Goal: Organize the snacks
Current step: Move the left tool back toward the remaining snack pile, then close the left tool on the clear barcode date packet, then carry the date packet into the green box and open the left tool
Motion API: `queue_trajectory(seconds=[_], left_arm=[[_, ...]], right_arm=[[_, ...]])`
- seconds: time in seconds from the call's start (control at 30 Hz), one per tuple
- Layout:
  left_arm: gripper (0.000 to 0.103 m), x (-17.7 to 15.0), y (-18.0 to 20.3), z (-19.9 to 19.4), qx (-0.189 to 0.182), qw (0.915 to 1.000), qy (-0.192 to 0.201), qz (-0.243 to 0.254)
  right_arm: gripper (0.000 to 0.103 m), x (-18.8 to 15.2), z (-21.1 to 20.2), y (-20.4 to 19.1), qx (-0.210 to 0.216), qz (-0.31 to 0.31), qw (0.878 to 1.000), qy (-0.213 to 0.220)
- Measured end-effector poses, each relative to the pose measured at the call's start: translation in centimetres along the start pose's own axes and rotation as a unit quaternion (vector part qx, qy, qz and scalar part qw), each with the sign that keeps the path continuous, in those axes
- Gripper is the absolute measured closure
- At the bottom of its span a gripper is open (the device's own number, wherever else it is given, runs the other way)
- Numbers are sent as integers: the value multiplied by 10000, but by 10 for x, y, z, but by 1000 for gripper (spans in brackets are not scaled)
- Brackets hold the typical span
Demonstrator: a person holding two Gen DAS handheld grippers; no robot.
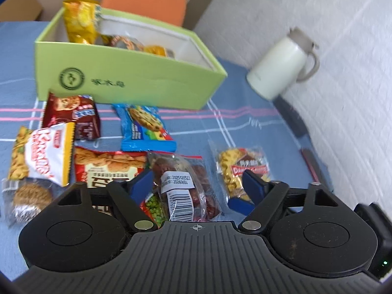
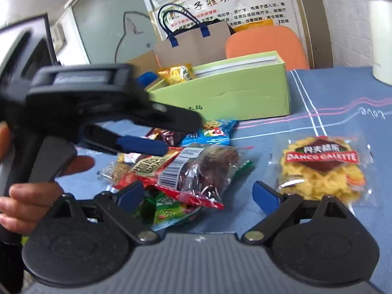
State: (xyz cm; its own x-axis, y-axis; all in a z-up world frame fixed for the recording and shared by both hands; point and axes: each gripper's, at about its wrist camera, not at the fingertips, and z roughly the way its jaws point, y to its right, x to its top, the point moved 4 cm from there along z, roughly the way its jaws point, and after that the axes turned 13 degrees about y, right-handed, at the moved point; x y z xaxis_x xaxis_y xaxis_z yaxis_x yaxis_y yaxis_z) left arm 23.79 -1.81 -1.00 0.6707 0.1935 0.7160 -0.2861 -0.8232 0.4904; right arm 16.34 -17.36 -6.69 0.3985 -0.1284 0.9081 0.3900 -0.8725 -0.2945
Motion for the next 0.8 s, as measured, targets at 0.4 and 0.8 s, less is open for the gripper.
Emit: queue_trajectory(seconds=[0.4, 0.8], left_arm=[[59, -14, -7, 15, -25, 9994, -339, 108], [69, 16, 31, -14, -644, 9977, 120, 193]], right_arm=[[13, 4, 24, -1, 83, 33, 9999, -101], [19, 50, -11, -19, -306, -874, 9938, 619]])
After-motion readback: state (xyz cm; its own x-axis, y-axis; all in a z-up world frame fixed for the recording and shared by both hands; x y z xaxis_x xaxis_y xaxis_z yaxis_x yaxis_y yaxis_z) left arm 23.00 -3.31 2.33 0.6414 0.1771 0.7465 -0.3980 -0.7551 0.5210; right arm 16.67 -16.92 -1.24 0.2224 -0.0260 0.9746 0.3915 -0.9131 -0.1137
